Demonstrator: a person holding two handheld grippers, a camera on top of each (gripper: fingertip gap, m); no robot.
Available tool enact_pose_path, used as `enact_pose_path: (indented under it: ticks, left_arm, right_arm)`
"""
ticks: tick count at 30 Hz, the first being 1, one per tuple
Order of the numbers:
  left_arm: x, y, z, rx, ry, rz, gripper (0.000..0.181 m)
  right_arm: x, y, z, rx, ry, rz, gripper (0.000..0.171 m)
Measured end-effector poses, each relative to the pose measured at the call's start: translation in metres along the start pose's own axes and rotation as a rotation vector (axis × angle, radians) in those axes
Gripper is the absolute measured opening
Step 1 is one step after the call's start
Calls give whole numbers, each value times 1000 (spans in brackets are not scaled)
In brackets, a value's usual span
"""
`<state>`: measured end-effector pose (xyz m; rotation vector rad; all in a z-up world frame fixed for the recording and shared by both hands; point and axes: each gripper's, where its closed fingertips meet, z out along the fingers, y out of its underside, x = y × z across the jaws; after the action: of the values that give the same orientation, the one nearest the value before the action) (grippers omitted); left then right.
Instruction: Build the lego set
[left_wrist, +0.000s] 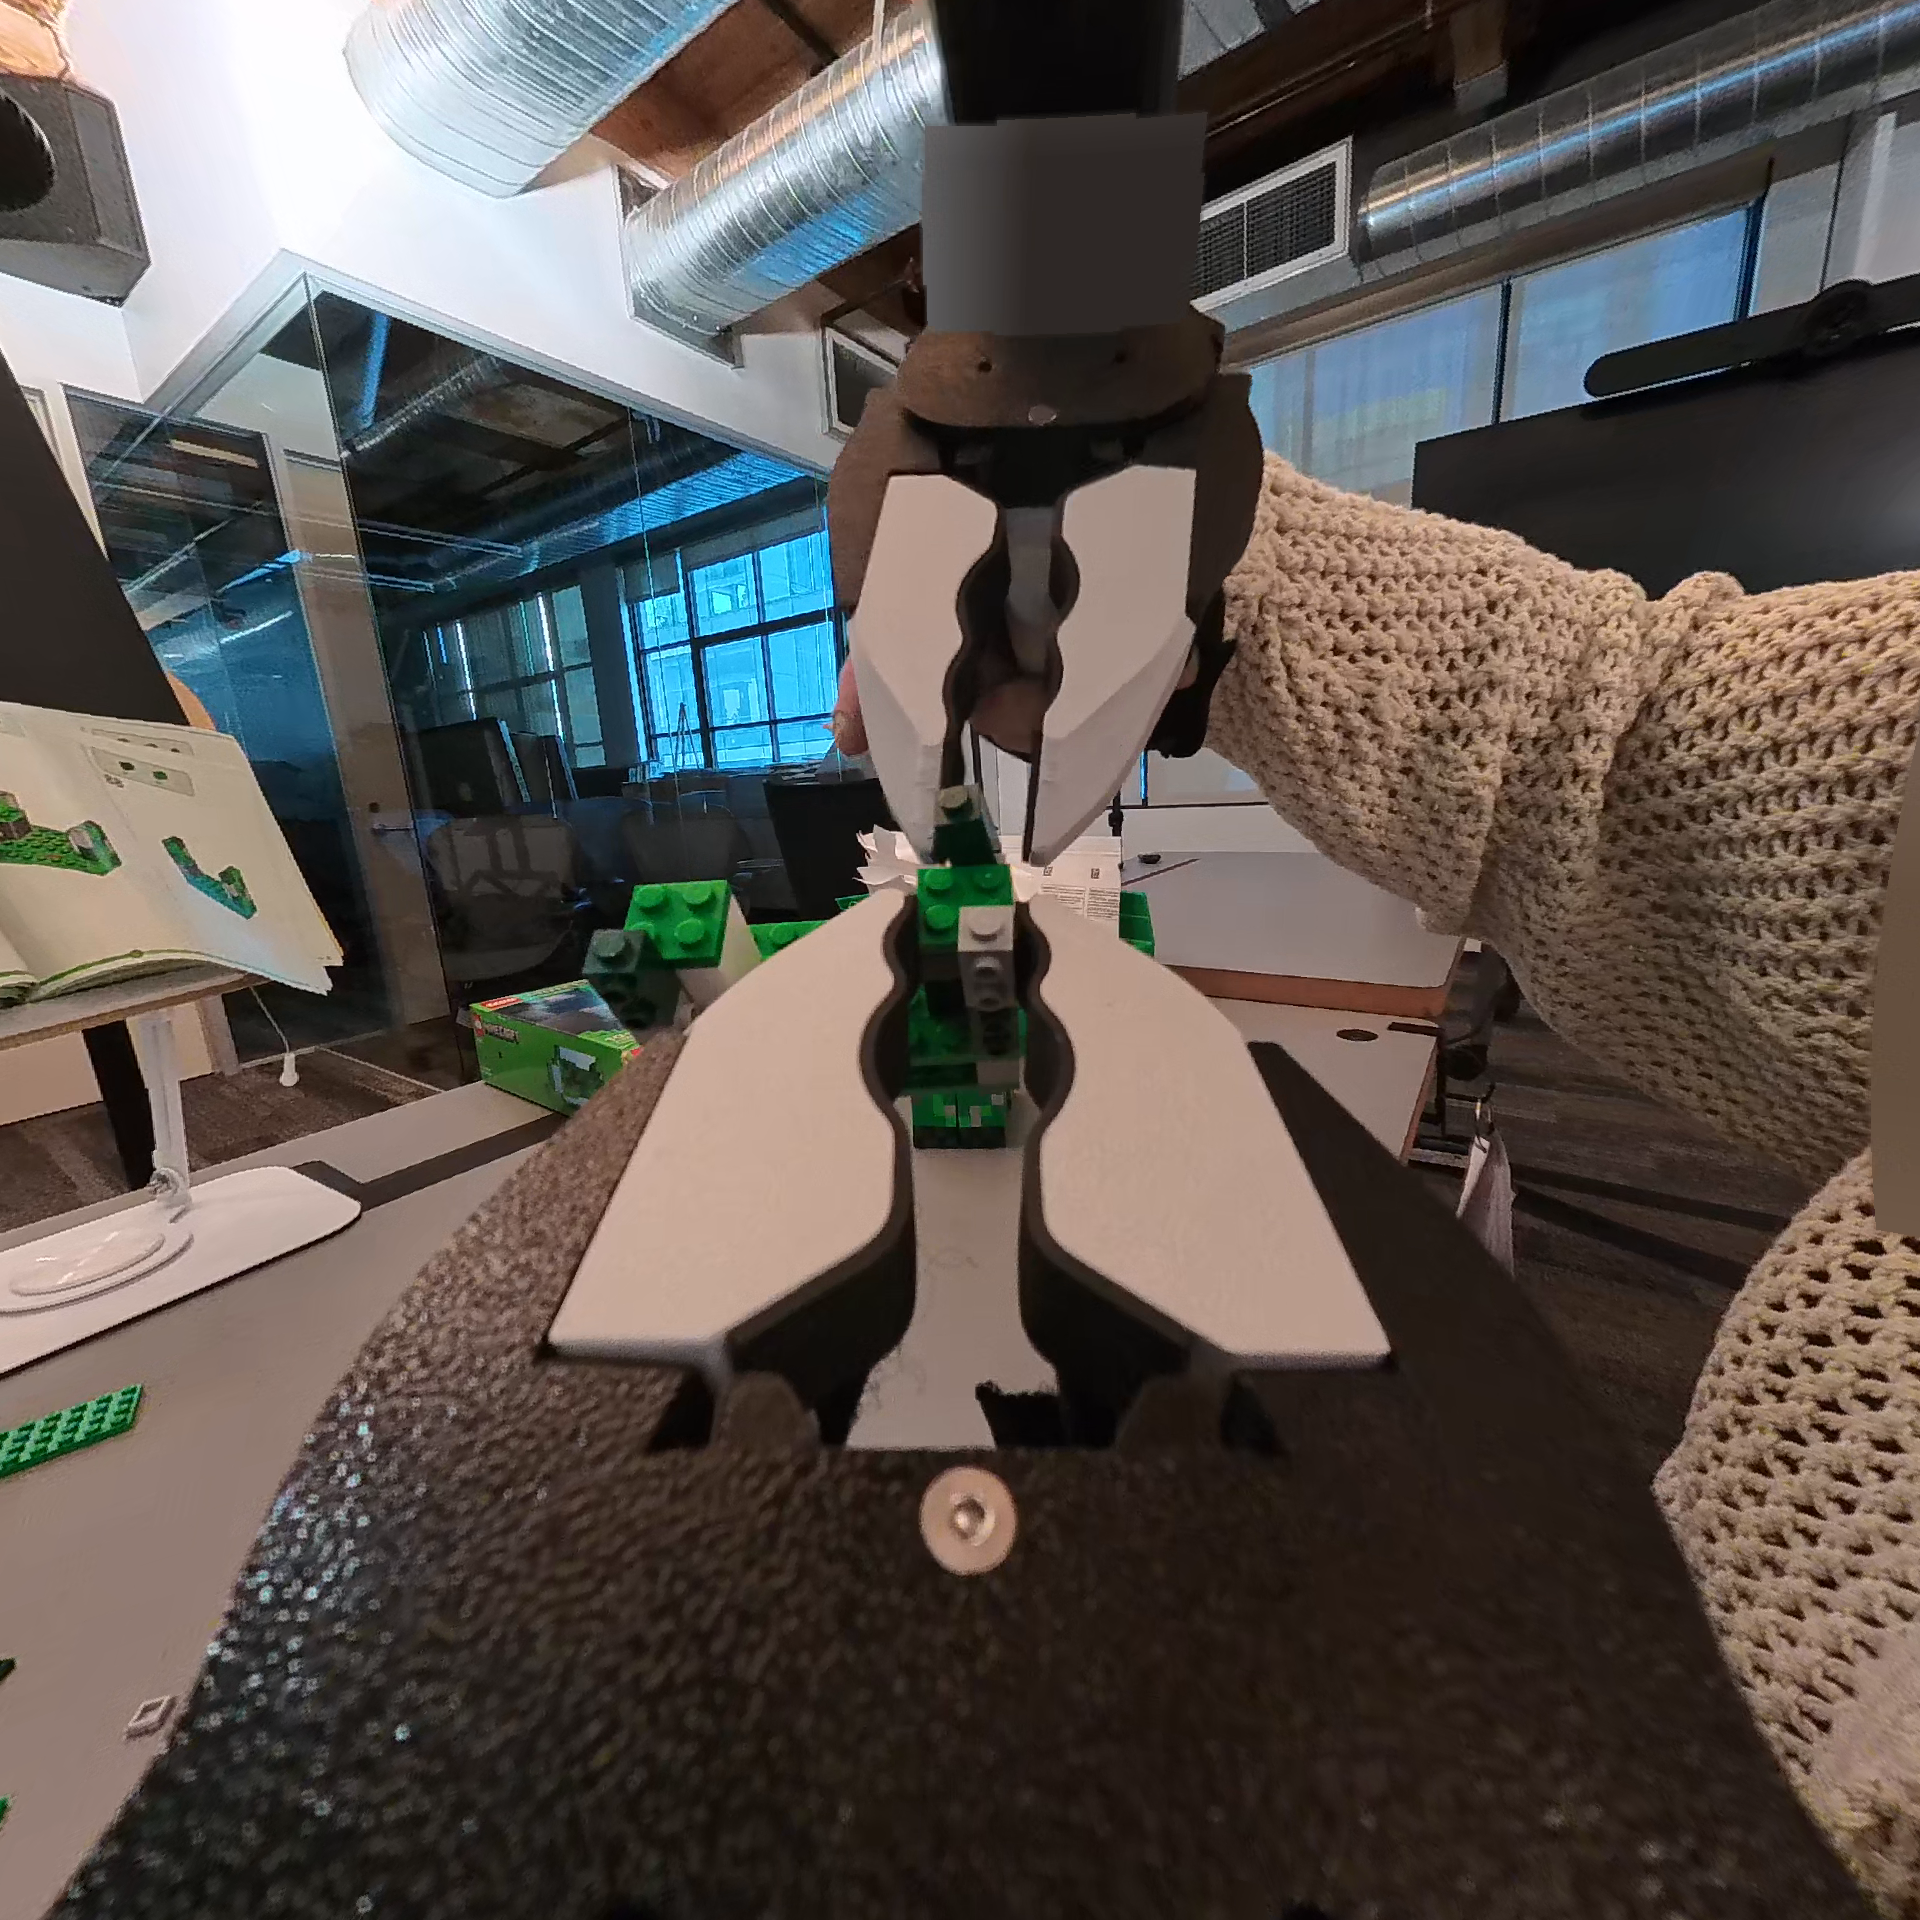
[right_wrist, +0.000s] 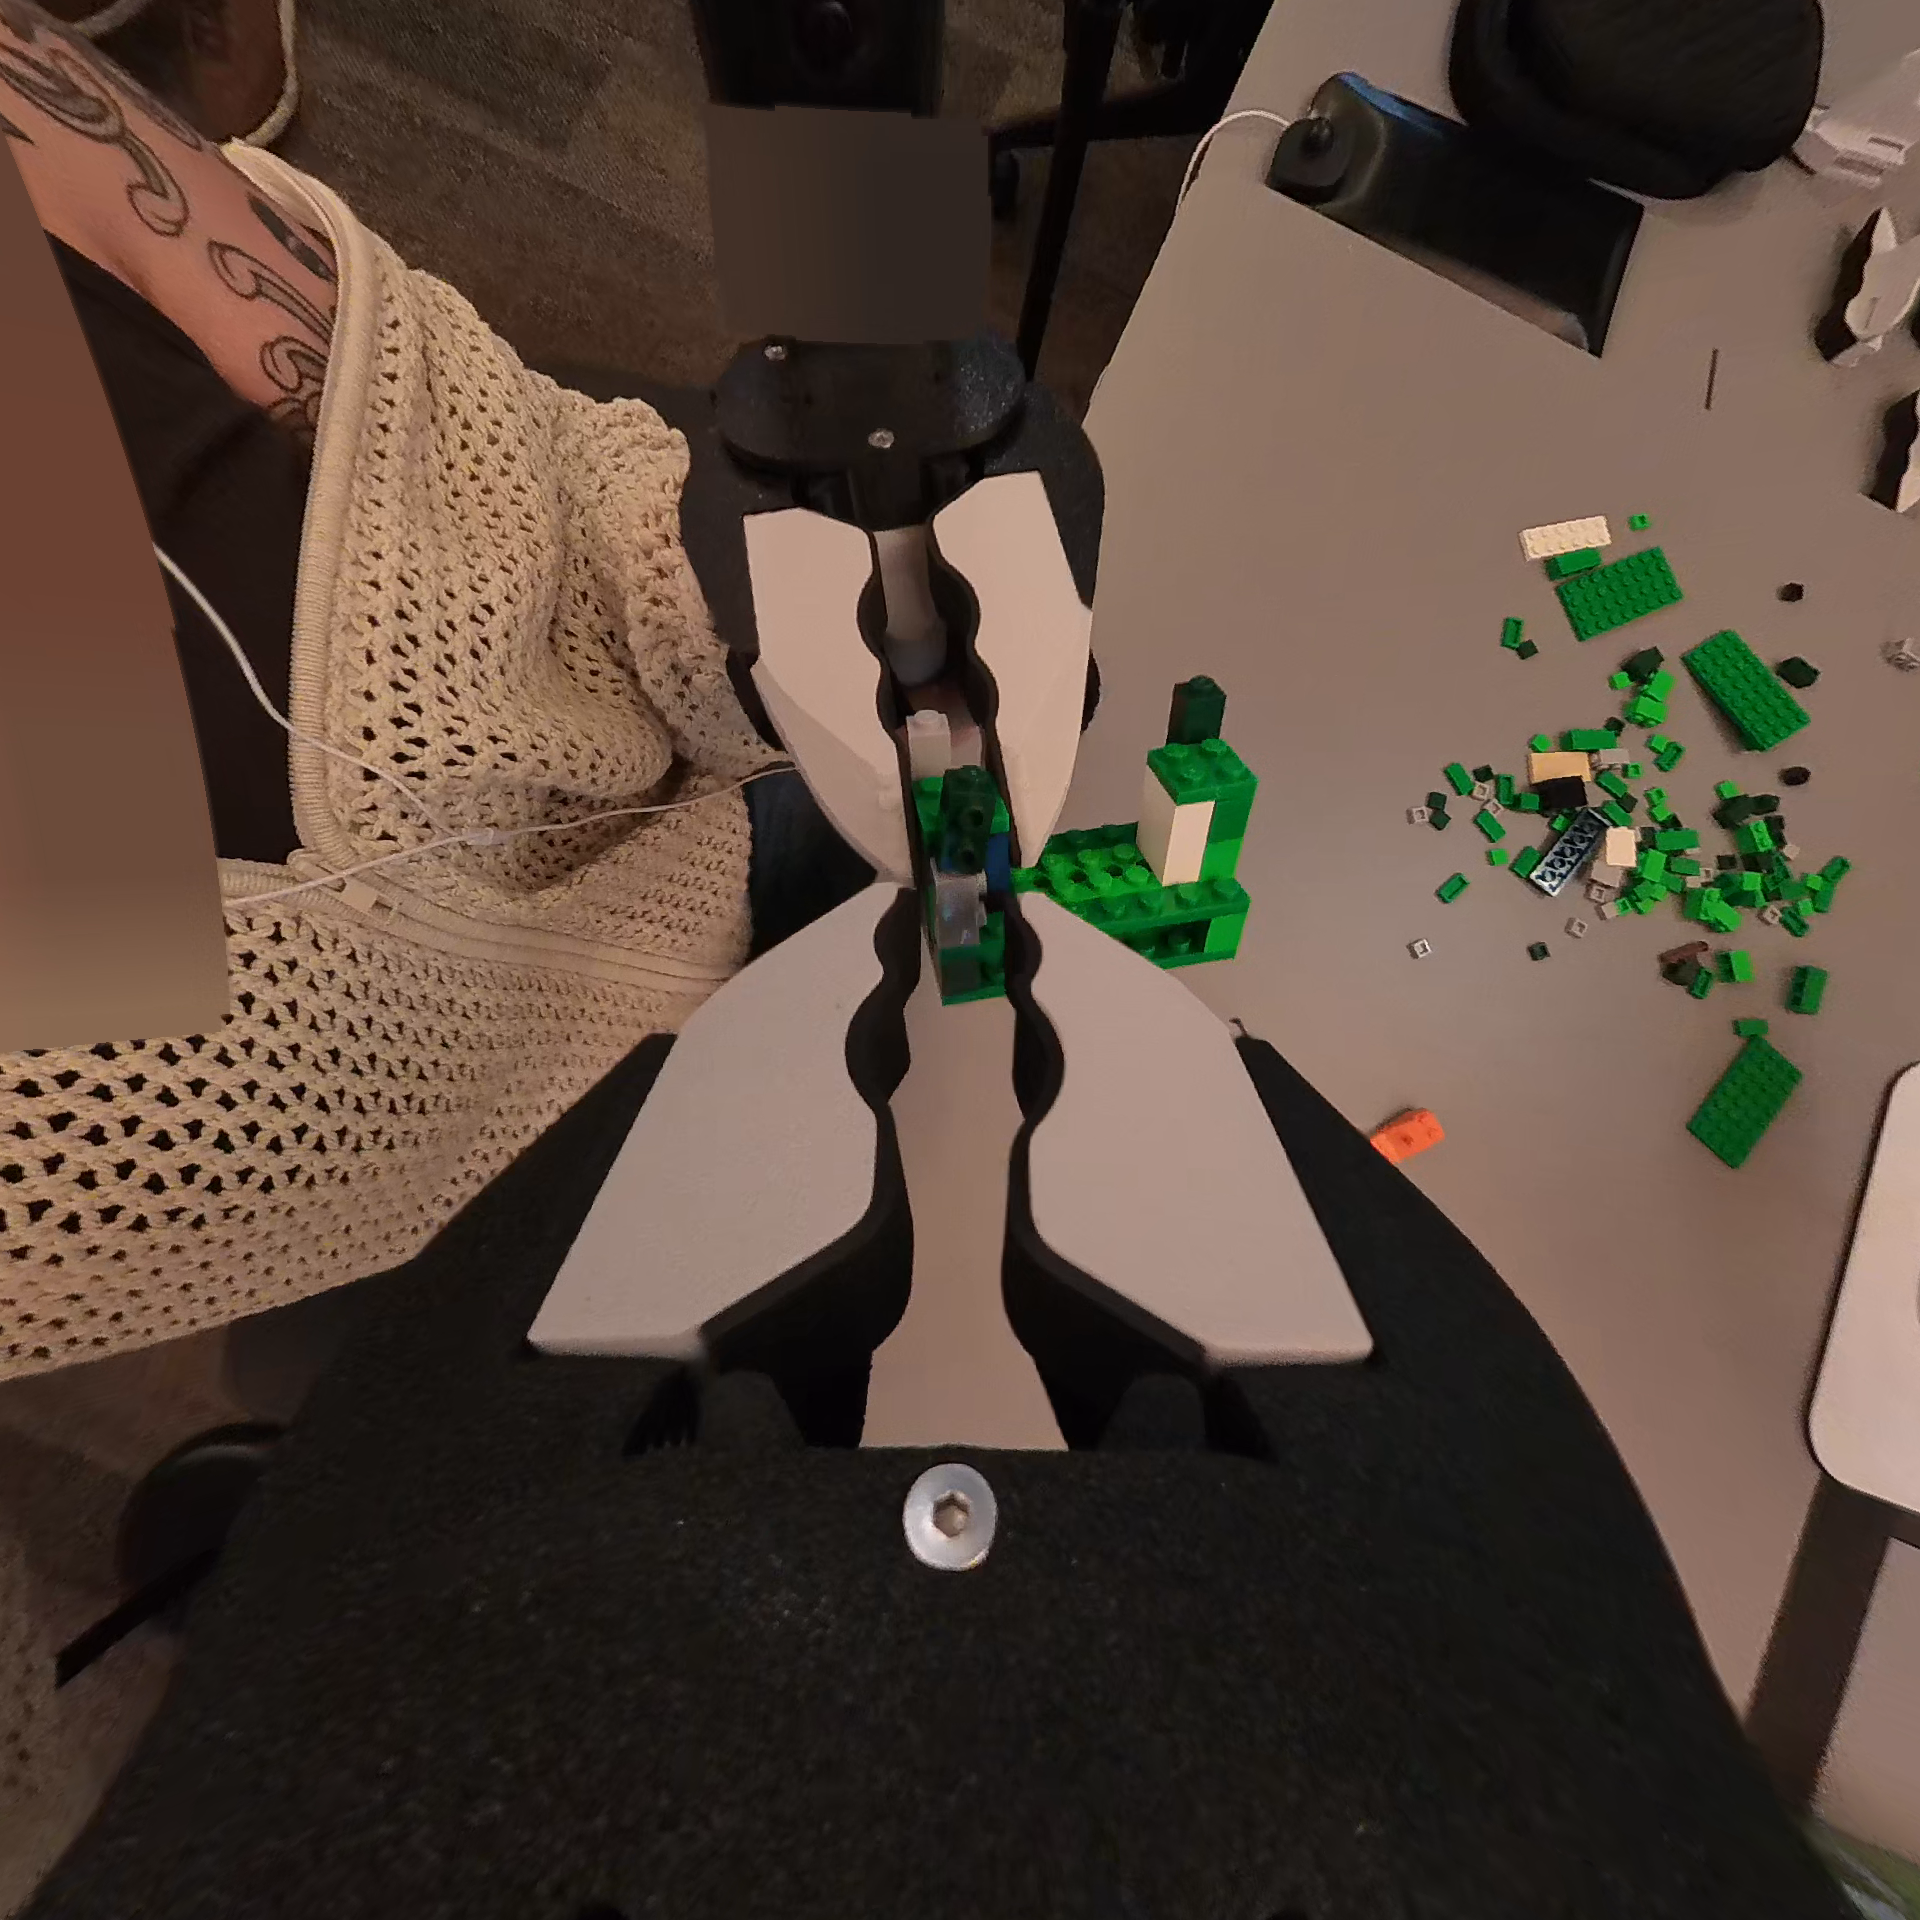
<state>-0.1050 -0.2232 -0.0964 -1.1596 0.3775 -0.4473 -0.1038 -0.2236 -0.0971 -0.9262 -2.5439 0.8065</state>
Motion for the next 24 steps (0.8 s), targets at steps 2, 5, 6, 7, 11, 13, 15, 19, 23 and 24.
enact_pose_path:
  ticks: [2, 5, 6, 7, 11, 13, 15, 19, 23, 24]
  left_arm:
    - [0, 0, 0, -1, -1, 1, 17]
    - [0, 0, -1, -3, -2, 1, 17]
    - [-1, 0, -1, -3, -3, 1, 17]
    - [-1, 0, -2, -4, -4, 1, 17]
    - [-2, 0, -3, -6, -7, -4, 16]
    - [-2, 0, -3, -6, -7, -7, 17]
    - [-1, 0, -2, -8, -6, -10, 17]
    - [0, 1, 0, -14, -4, -11, 17]
    - [-1, 3, 2, -21, -1, -17, 17]
    - [-1, 3, 2, -22, -1, -18, 17]
  right_arm:
    - [0, 3, -2, -5, 19, -19, 16]
    - [4, 5, -7, 4, 118, -133, 26]
    - [5, 5, -9, 6, 174, -199, 31]
    - [7, 6, -10, -6, 239, -276, 36]
    - [11, 6, -15, -127, 555, -683, 59]
    - [8, 8, -12, -229, 676, -894, 66]
    - [4, 8, -5, -299, 768, -1062, 73]
    - [2, 5, 3, -349, 924, -1279, 79]
    - [8, -1, 2, -339, 1007, -1312, 82]
    - [9, -2, 2, -346, 1014, -1319, 82]
